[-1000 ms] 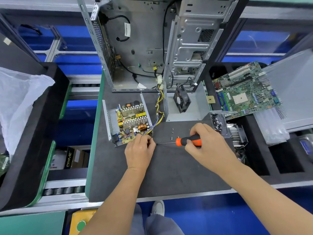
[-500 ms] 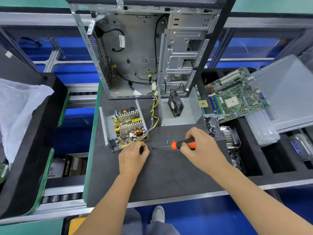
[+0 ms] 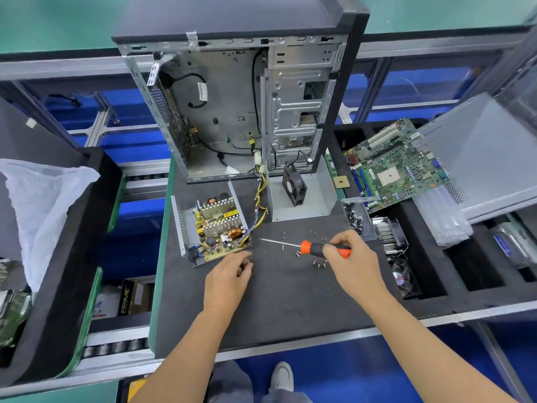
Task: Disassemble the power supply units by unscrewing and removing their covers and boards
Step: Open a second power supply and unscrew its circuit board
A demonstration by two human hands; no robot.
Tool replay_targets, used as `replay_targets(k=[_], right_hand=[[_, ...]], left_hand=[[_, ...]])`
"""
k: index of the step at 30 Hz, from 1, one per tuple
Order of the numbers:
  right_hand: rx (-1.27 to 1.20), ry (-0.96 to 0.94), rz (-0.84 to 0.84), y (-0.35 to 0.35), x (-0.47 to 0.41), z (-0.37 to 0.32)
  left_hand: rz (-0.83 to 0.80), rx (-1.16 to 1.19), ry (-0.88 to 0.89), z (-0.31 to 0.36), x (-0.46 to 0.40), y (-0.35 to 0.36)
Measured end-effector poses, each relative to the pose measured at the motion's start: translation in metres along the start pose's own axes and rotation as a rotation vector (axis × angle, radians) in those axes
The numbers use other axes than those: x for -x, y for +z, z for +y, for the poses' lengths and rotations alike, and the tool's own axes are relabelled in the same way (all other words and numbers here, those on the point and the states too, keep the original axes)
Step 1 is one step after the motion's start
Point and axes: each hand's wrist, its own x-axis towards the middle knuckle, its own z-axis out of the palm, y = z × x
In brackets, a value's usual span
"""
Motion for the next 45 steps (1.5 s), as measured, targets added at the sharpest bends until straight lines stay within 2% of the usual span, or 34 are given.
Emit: replay_targets(k=[2, 5, 11, 14, 20, 28, 34, 39, 45], right_hand=[[-0.079, 0.073, 0.064, -0.007, 0.002, 0.013], [-0.233, 0.188, 0.169, -0.017, 0.004, 0.035], [-0.388, 0.312, 0.251, -0.03, 0.01, 0.07], [-0.439, 0.331, 0.262, -0.031, 0.012, 0.08], [-0.485, 0.358, 0.298, -0.033, 0.014, 0.096], [-0.515, 0.352, 0.336, -0.03, 0.013, 0.11], [-0.507, 0.332, 0.34, -0.026, 0.016, 0.112], [-0.258, 0.24, 0.277, -0.02, 0.023, 0.108], [-0.075, 0.151, 0.334, -0.011, 0.029, 0.105]], left_hand=[[-0.026, 0.0, 0.064, 0.009, 0.001, 0.002], [-0.163, 0.017, 0.07, 0.028, -0.002, 0.009], [-0.35, -0.02, 0.138, 0.078, -0.011, 0.041], [-0.362, -0.061, 0.155, 0.098, -0.016, 0.058], [-0.339, -0.13, 0.083, 0.107, -0.027, 0.075], [-0.41, -0.178, 0.135, 0.114, -0.041, 0.086], [-0.386, -0.184, 0.152, 0.111, -0.038, 0.089], [-0.271, -0.091, 0.127, 0.101, -0.027, 0.074], [-0.122, -0.001, 0.054, 0.062, -0.002, 0.036]])
